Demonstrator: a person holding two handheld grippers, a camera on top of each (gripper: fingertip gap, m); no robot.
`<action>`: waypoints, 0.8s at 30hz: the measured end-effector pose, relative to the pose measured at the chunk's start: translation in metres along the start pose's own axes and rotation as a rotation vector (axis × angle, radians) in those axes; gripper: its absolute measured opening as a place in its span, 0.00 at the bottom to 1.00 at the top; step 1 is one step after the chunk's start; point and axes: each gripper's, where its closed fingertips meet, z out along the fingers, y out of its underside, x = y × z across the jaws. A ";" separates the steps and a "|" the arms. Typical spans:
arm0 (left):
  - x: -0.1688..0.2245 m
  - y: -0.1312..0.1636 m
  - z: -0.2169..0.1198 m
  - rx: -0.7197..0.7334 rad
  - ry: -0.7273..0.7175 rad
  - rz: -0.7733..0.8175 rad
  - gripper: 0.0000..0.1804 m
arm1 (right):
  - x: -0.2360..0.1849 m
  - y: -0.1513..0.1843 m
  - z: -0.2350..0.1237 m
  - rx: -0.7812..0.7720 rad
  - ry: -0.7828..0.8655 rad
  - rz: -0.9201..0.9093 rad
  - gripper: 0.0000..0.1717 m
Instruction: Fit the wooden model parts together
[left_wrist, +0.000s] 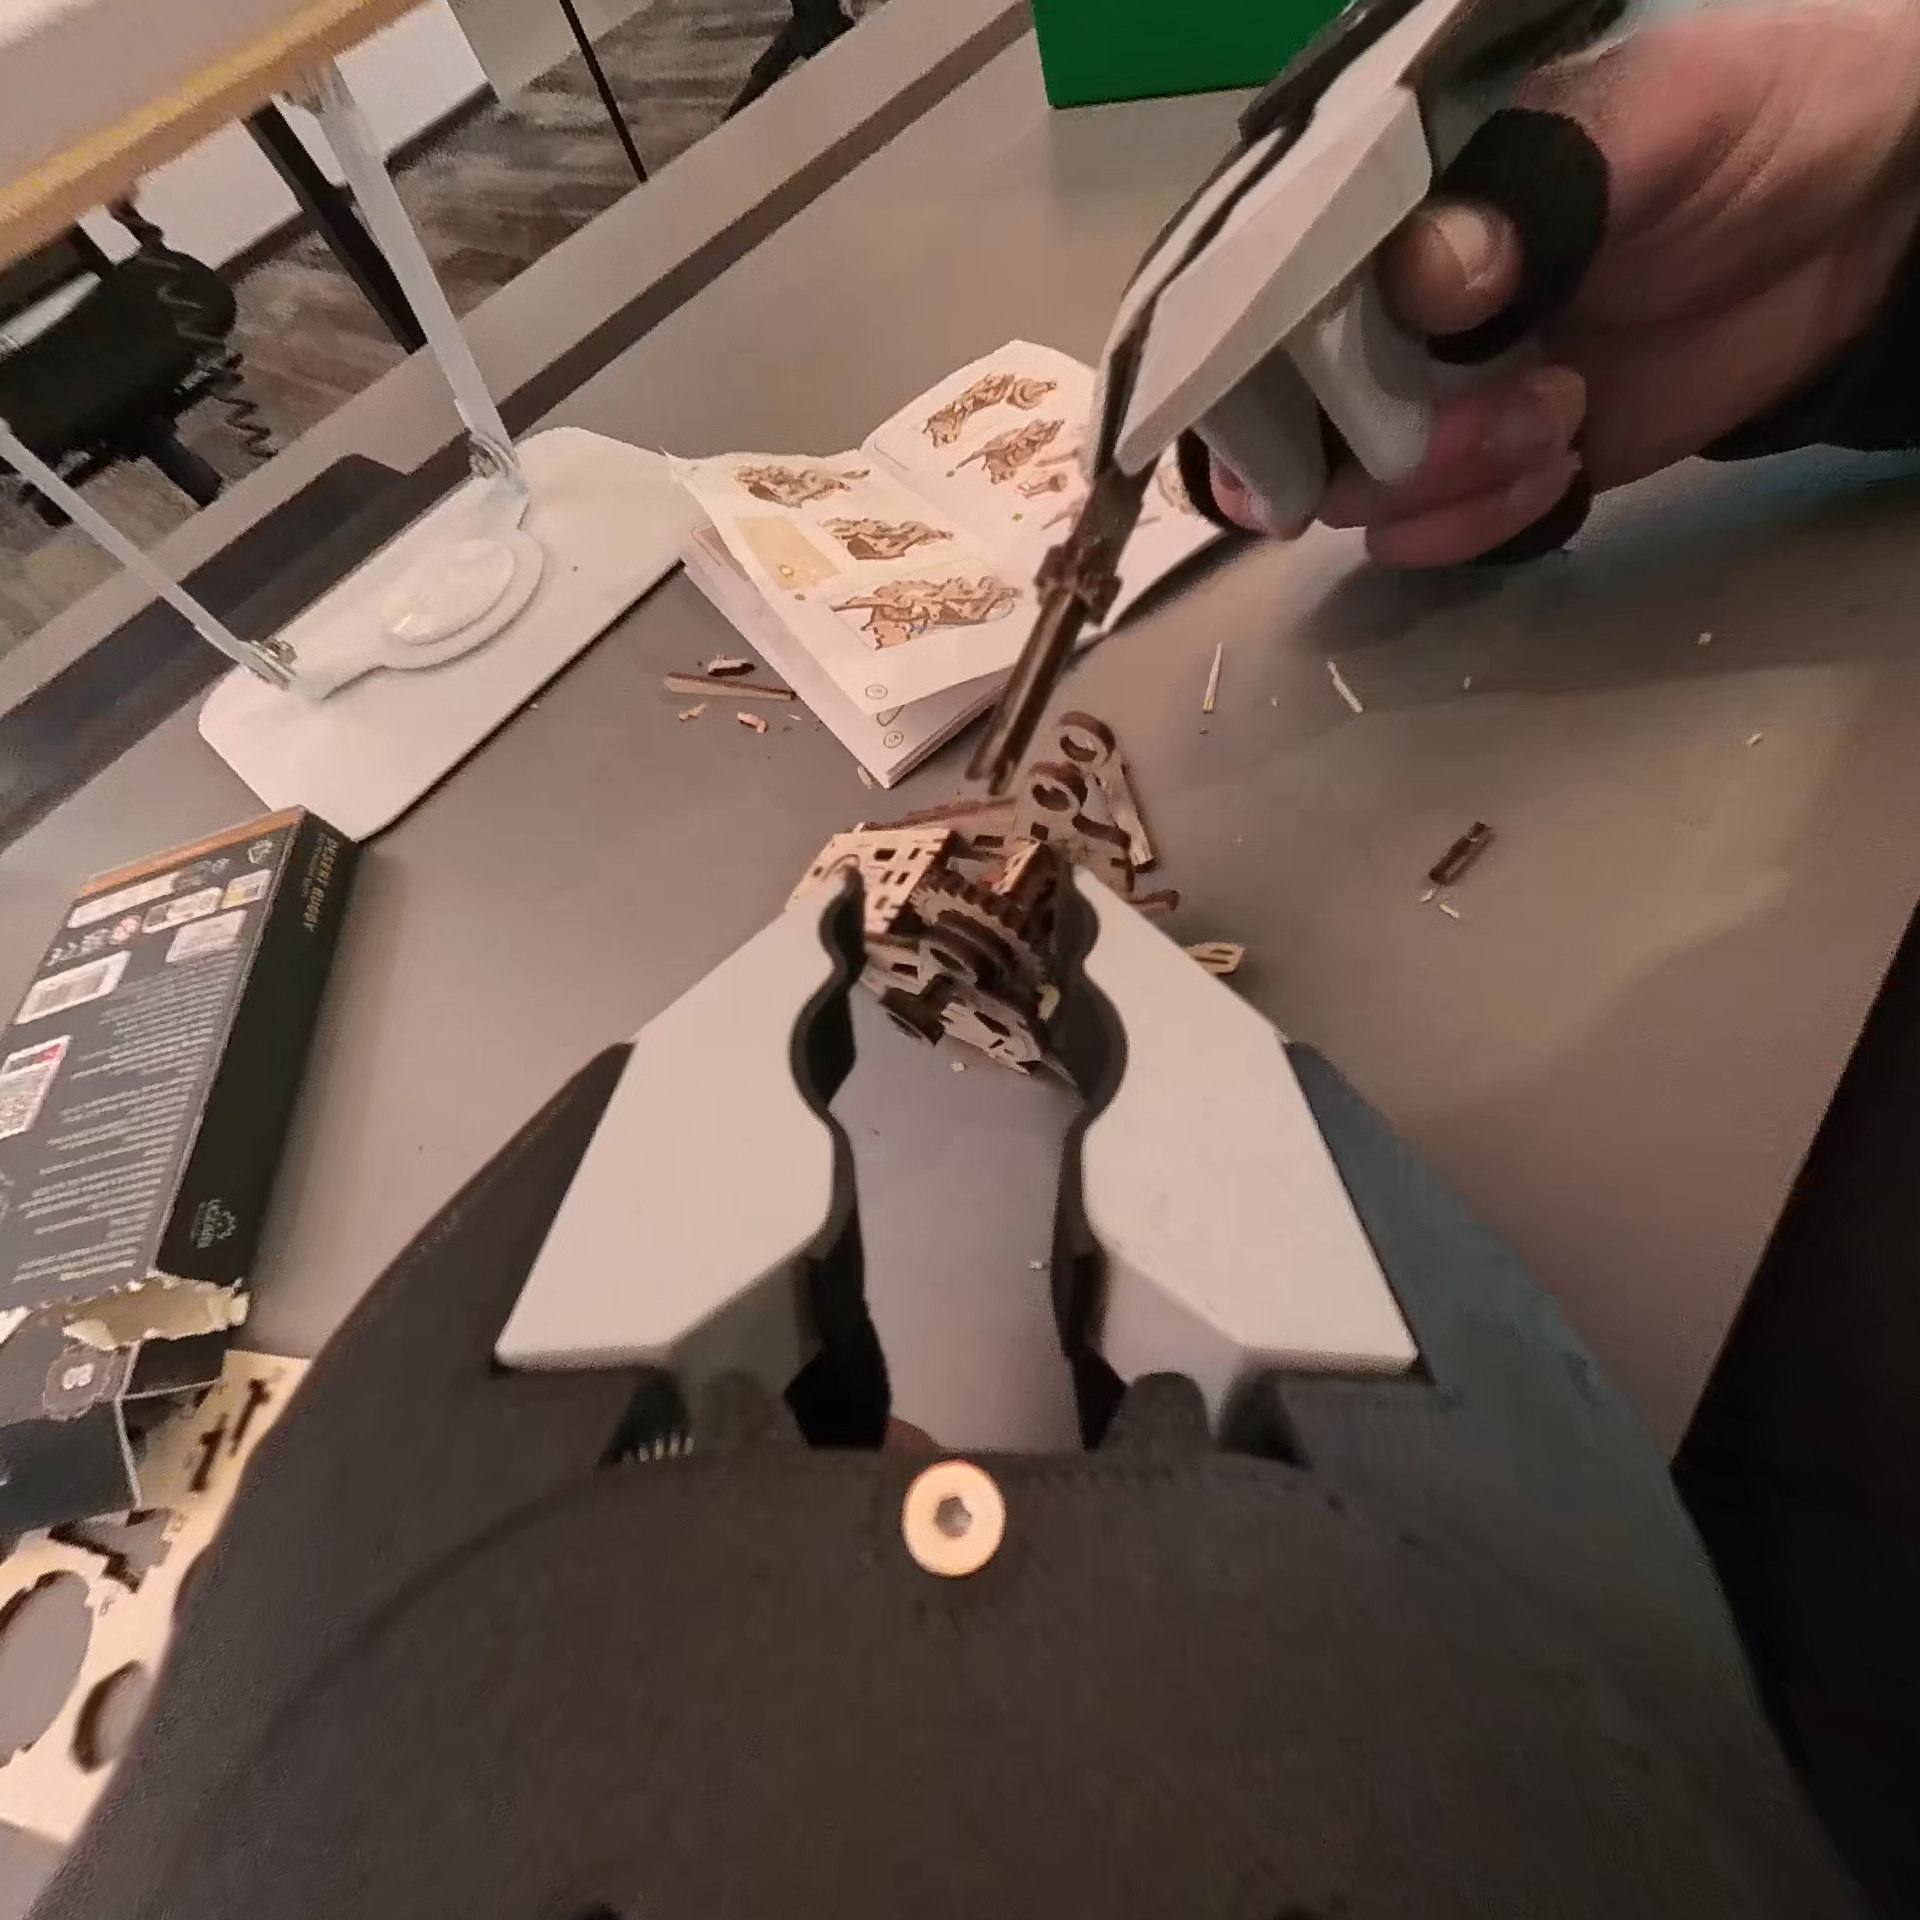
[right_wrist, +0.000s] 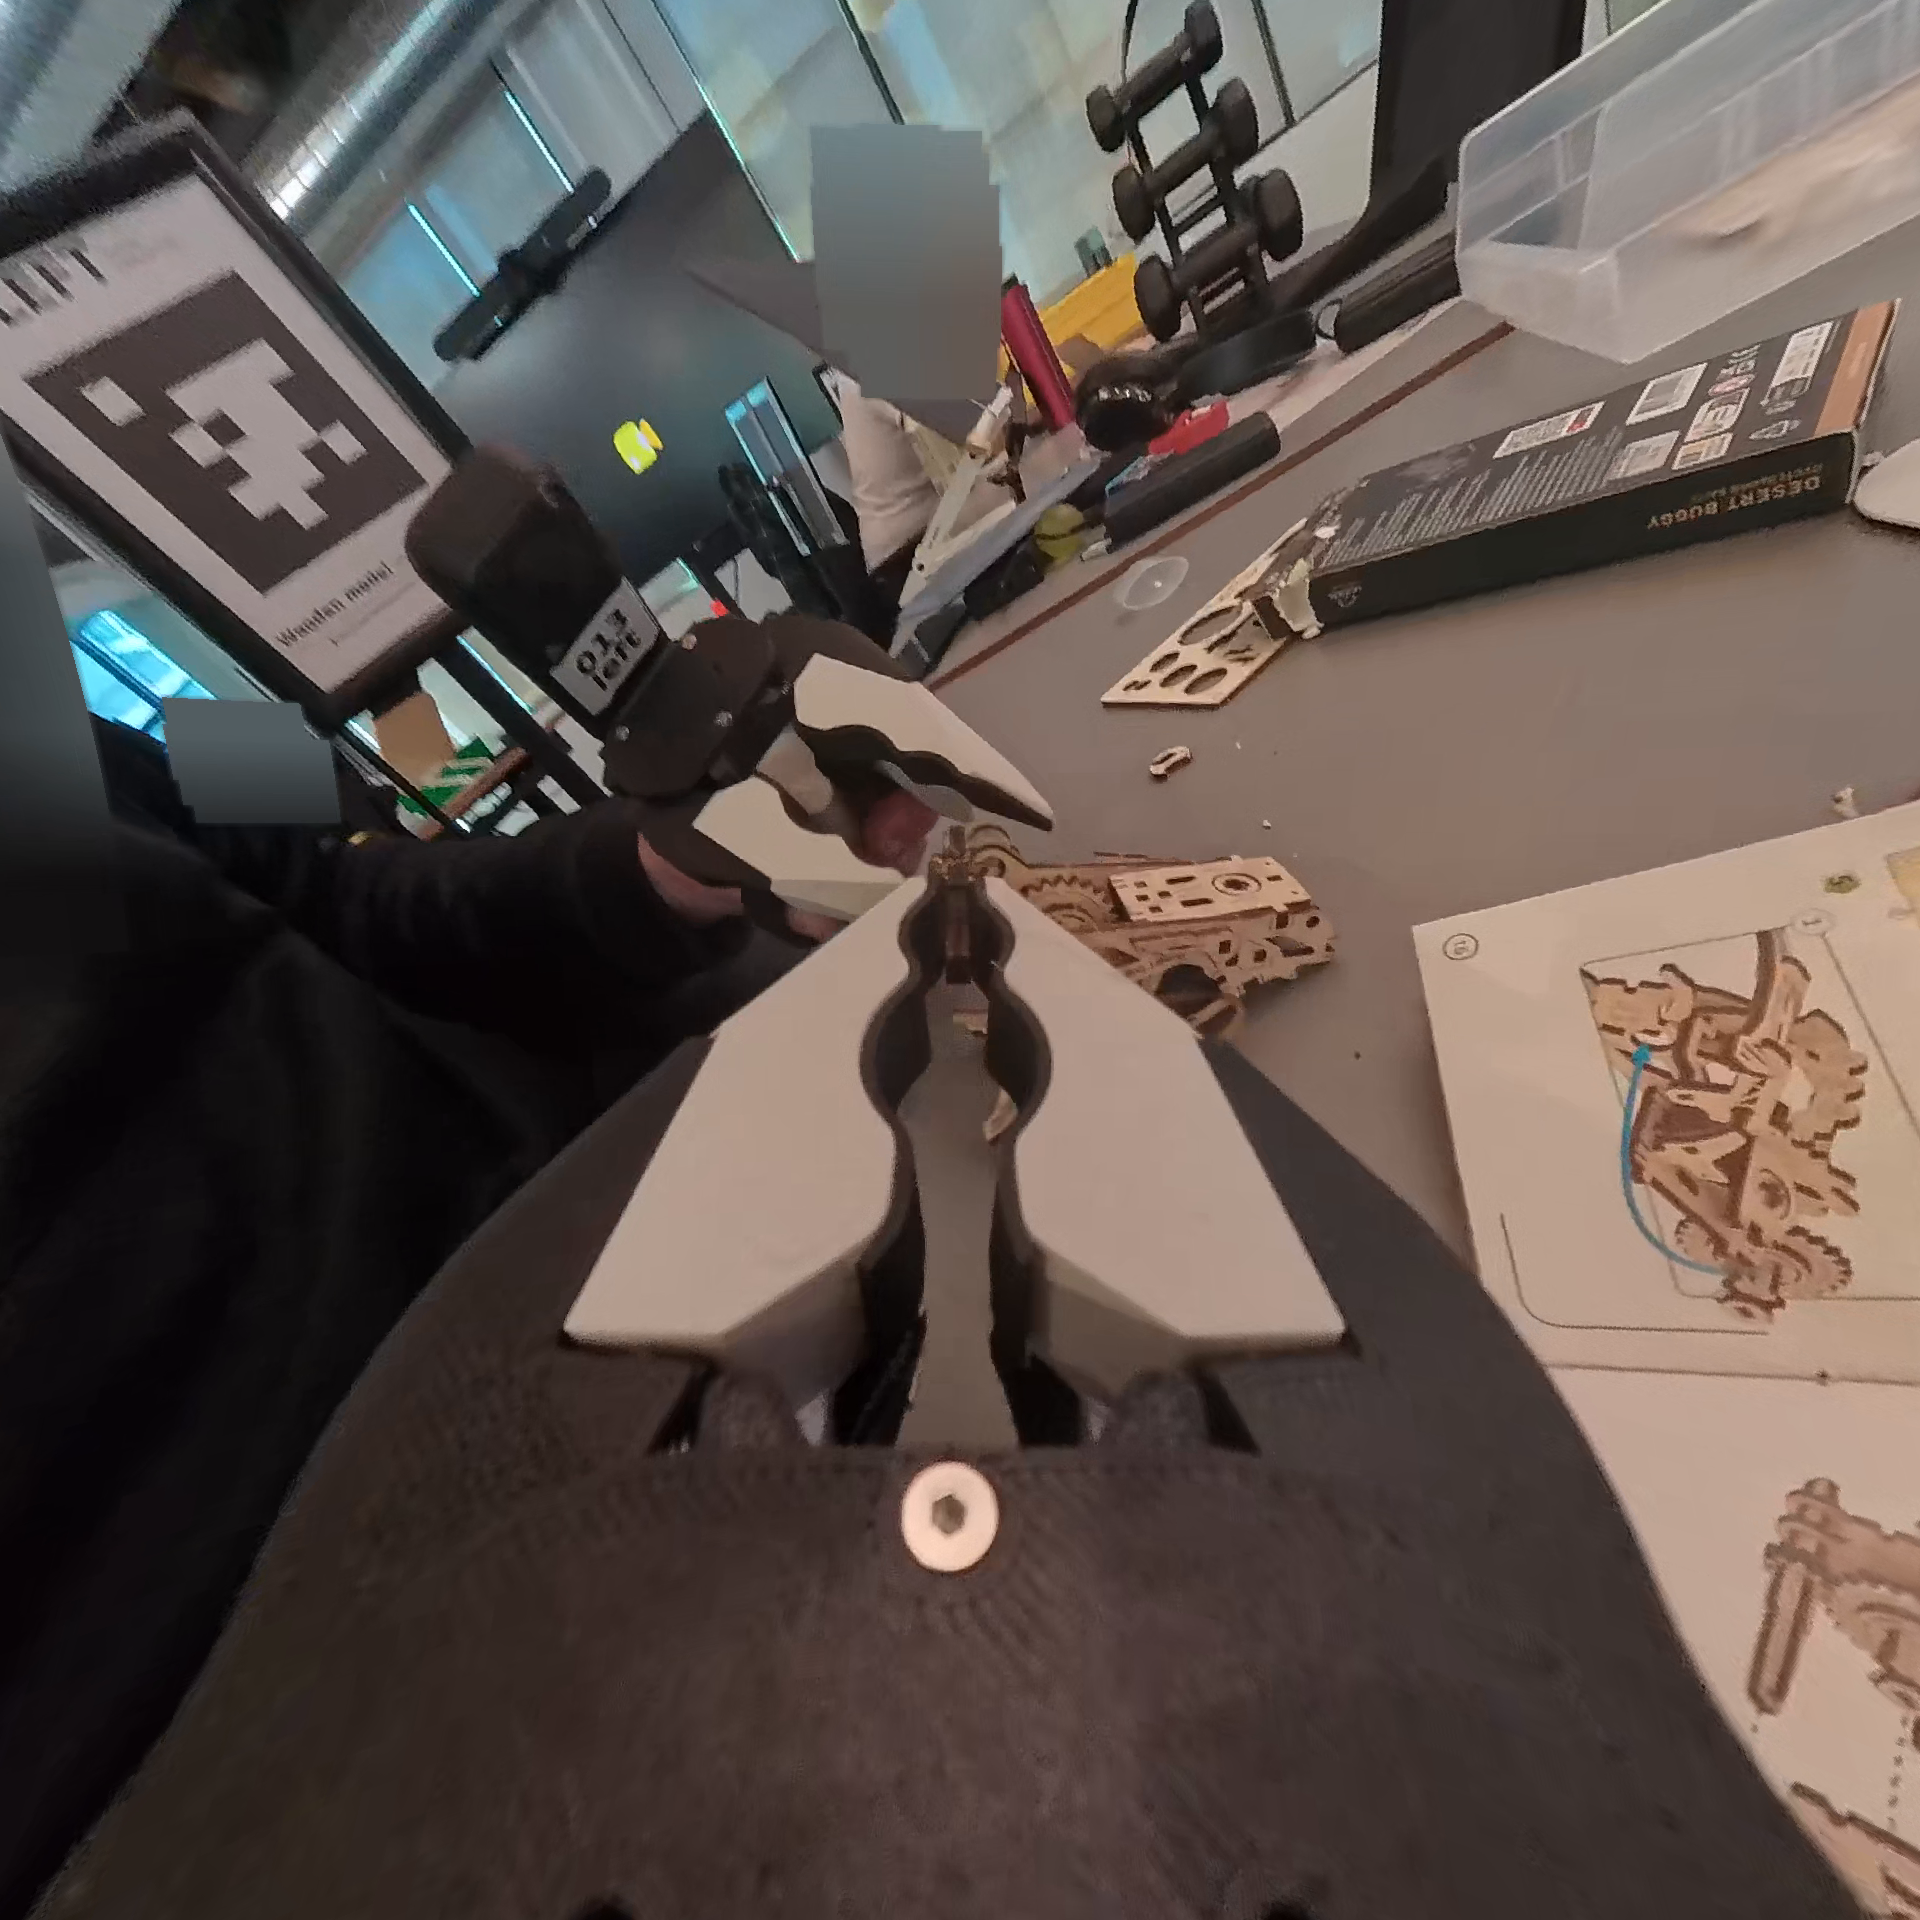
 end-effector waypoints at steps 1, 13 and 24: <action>-0.001 -0.003 -0.002 0.008 -0.011 0.013 0.21 | -0.002 -0.003 -0.001 0.013 -0.013 0.018 0.00; 0.018 -0.069 -0.013 0.098 -0.118 0.345 0.07 | -0.035 -0.018 -0.001 0.036 -0.150 0.182 0.01; 0.033 -0.089 -0.022 0.145 -0.094 0.378 0.16 | -0.058 -0.026 0.003 0.020 -0.140 0.132 0.01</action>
